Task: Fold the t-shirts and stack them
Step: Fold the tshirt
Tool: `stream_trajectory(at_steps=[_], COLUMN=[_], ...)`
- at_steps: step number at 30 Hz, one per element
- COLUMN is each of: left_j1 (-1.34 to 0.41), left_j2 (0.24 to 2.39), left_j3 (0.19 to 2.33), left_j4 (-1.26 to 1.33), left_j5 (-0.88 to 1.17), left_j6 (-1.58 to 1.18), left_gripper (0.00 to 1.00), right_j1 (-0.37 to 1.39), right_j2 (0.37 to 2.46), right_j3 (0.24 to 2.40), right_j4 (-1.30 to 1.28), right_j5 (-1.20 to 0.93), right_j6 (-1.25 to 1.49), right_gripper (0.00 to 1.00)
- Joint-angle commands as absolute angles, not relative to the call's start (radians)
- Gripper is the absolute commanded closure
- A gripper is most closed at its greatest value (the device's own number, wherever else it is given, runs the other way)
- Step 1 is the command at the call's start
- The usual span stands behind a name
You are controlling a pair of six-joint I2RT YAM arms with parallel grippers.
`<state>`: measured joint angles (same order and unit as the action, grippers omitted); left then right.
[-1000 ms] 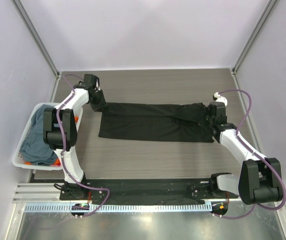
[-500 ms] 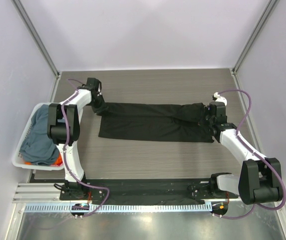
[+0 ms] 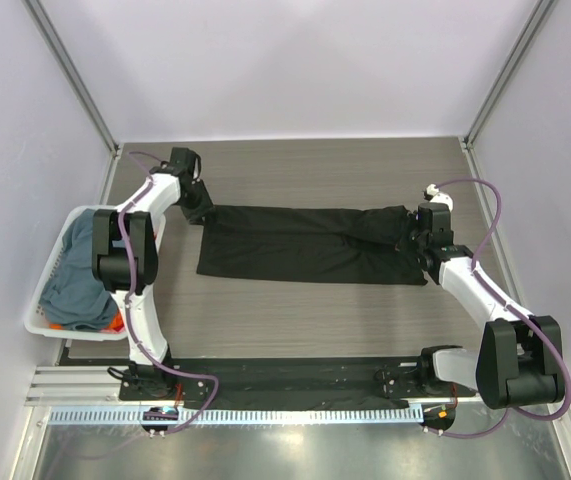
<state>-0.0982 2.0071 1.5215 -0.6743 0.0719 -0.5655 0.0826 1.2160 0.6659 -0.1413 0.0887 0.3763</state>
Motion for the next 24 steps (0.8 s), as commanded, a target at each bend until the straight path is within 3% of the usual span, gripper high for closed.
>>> stream_trajectory(at_steps=[1, 6, 11, 16, 24], left_j1=[-0.104, -0.104, -0.104, -0.104, -0.103], left_j2=[1.993, 2.032, 2.052, 2.077, 2.048], left_j3=[1.557, 1.571, 1.554, 1.580, 1.611], left_j4=[-0.677, -0.670, -0.660, -0.675, -0.689], left_j5=[0.060, 0.063, 0.071, 0.064, 0.069], left_j6=[-0.584, -0.591, -0.592, -0.578, -0.571], left_gripper=[0.63, 0.65, 0.75, 1.00, 1.00], right_j1=[0.089, 0.089, 0.090, 0.089, 0.090], right_j2=[1.204, 1.207, 1.210, 1.221, 1.195], right_j3=[0.712, 0.716, 0.710, 0.706, 0.768], right_j4=[-0.124, -0.126, -0.126, -0.124, -0.179], right_j5=[0.086, 0.084, 0.087, 0.090, 0.141], right_j6=[0.391, 0.391, 0.393, 0.393, 0.371], right_gripper=[0.99, 0.99, 0.99, 0.99, 0.99])
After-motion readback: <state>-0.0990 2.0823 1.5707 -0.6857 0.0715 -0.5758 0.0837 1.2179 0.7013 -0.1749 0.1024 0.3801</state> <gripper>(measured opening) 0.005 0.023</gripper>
